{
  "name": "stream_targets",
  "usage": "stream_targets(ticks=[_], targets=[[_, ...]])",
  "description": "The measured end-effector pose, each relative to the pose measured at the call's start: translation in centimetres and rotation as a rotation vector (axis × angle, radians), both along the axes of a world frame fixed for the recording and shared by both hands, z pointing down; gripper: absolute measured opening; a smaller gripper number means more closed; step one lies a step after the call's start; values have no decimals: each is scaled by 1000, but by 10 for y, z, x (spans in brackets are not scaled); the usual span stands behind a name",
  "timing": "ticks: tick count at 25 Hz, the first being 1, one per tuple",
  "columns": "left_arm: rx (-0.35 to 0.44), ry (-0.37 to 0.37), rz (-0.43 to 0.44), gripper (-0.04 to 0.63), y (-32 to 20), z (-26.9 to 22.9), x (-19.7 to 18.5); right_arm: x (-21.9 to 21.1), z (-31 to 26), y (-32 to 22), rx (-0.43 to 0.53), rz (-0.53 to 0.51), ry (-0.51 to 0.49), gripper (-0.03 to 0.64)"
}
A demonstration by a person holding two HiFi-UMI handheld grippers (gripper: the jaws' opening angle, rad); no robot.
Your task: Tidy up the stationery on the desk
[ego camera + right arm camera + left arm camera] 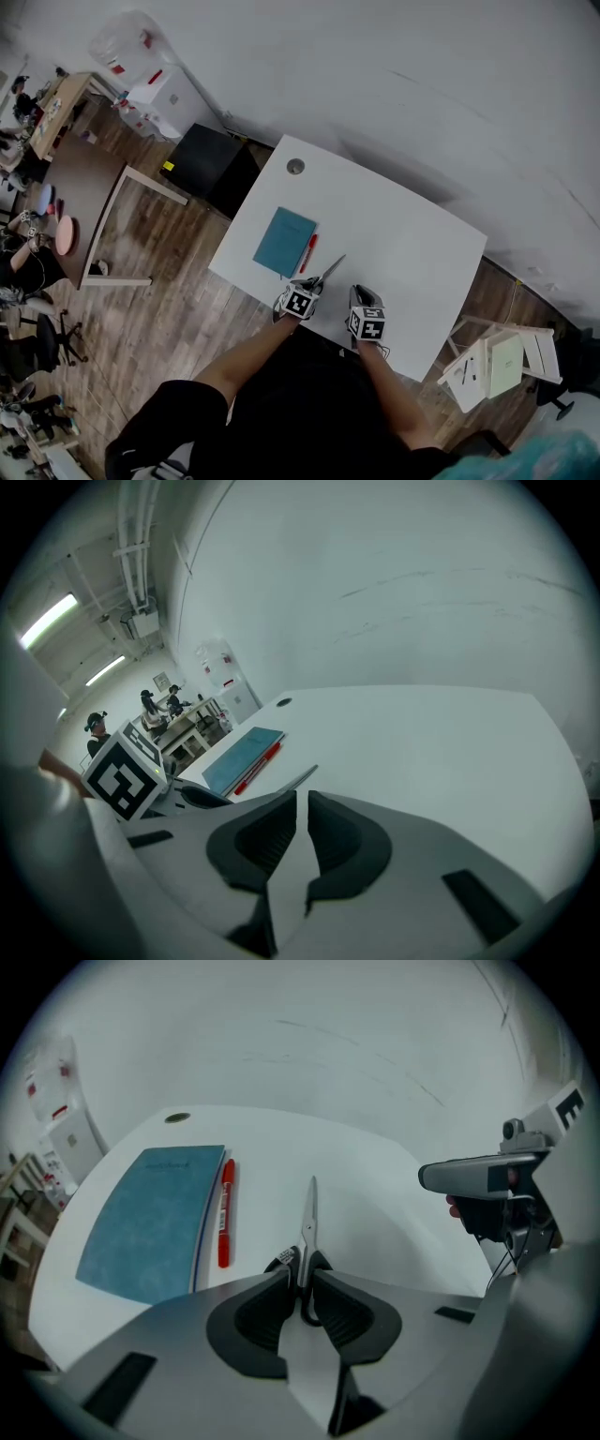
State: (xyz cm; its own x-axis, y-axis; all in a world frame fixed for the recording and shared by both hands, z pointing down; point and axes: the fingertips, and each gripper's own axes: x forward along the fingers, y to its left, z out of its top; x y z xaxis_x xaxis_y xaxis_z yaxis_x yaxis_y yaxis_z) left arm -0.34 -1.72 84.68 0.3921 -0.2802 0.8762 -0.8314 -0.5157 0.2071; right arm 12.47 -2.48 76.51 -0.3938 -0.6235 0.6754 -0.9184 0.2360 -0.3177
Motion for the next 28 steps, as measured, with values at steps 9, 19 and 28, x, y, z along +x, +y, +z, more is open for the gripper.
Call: stream_targets(ticks=[9,19,28], targets=[[-50,78,-218,87,-14,-7,-8,-32,-2,-4,-11,-78,26,55],[-94,38,-320,86,-18,6,-15,-32,-1,-3,-17,-83,46,55],[-54,48,-334,86,-22,7,-8,-21,-3,1,-2,-59,36,55]])
